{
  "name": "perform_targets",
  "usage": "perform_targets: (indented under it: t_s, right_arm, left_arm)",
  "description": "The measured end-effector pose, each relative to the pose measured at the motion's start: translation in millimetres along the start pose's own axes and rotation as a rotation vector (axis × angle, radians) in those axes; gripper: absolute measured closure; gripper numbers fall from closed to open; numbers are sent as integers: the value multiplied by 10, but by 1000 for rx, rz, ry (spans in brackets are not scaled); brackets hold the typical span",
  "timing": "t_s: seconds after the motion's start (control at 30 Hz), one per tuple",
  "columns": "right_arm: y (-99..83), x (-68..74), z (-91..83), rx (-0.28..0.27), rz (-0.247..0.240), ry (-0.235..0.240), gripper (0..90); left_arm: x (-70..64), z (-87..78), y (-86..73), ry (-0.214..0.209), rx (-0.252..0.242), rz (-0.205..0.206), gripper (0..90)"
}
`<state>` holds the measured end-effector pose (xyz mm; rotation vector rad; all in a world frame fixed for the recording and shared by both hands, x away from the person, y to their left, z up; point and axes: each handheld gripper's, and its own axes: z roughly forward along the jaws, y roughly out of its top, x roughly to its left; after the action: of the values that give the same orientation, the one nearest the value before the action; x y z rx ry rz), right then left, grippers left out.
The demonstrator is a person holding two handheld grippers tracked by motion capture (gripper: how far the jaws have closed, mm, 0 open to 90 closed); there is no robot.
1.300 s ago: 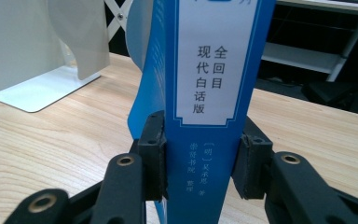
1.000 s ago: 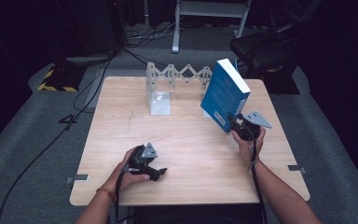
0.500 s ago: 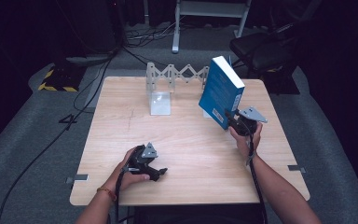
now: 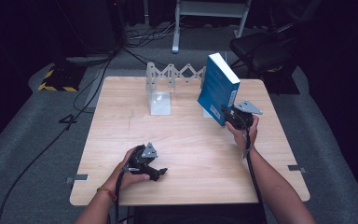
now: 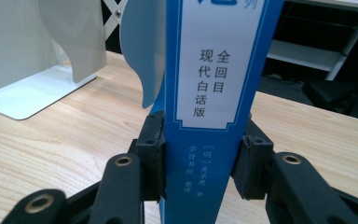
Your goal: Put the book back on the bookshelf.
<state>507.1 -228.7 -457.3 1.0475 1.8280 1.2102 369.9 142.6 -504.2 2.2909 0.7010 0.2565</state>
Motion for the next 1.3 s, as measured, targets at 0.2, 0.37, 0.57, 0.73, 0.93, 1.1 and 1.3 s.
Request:
perform_targets:
  t_s: [0.2, 0.37, 0.57, 0.73, 0.93, 1.1, 1.3]
  right_arm:
    - [8, -113, -10, 21, 3, 68, 596]
    - [18, -179, -97, 38, -30, 118, 551]
    - [79, -231, -242, 72, -80, 142, 498]
    - [108, -250, -349, 129, -107, 171, 435]
    - [125, -275, -449, 223, -161, 189, 403]
    - [90, -305, -560, 262, -200, 186, 405]
    - [41, -313, -757, 280, -234, 213, 369]
  left_arm:
    - [-1, -1, 0, 1, 1, 1, 146]
    - [0, 0, 0, 0, 0, 0, 146]
    - [0, 0, 0, 0, 1, 1, 146]
    - [1, -1, 0, 1, 1, 1, 146]
    - [0, 0, 0, 1, 1, 1, 146]
    - [-2, -1, 0, 3, 1, -1, 145]
    - [-3, 0, 0, 4, 1, -2, 145]
